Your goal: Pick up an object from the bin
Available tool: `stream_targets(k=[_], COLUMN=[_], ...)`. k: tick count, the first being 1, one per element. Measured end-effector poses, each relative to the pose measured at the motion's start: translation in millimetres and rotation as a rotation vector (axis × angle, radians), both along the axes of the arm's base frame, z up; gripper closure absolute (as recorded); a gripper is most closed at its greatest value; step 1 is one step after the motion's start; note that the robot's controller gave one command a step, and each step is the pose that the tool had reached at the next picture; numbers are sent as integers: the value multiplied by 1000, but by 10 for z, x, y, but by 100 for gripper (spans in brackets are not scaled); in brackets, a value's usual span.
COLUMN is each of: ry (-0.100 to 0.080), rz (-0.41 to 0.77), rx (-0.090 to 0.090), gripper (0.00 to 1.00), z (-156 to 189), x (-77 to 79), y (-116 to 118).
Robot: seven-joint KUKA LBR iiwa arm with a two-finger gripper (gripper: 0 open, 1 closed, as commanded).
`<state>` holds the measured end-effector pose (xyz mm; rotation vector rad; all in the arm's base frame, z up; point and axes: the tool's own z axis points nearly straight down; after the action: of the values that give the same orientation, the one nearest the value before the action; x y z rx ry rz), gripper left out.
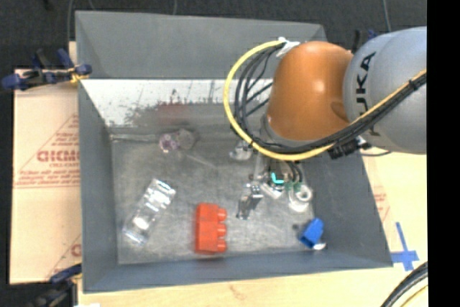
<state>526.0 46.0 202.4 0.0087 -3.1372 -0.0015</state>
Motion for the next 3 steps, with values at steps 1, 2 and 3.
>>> stream_targets(k=[1, 2, 3], ry=[-14, -17, -16], rz=[93, 161, 212], rx=[-2, 2, 0], gripper=[0, 0, 0], z=[-1193, -533, -1198], x=[-395, -110, -384], y=[-74, 647, 169])
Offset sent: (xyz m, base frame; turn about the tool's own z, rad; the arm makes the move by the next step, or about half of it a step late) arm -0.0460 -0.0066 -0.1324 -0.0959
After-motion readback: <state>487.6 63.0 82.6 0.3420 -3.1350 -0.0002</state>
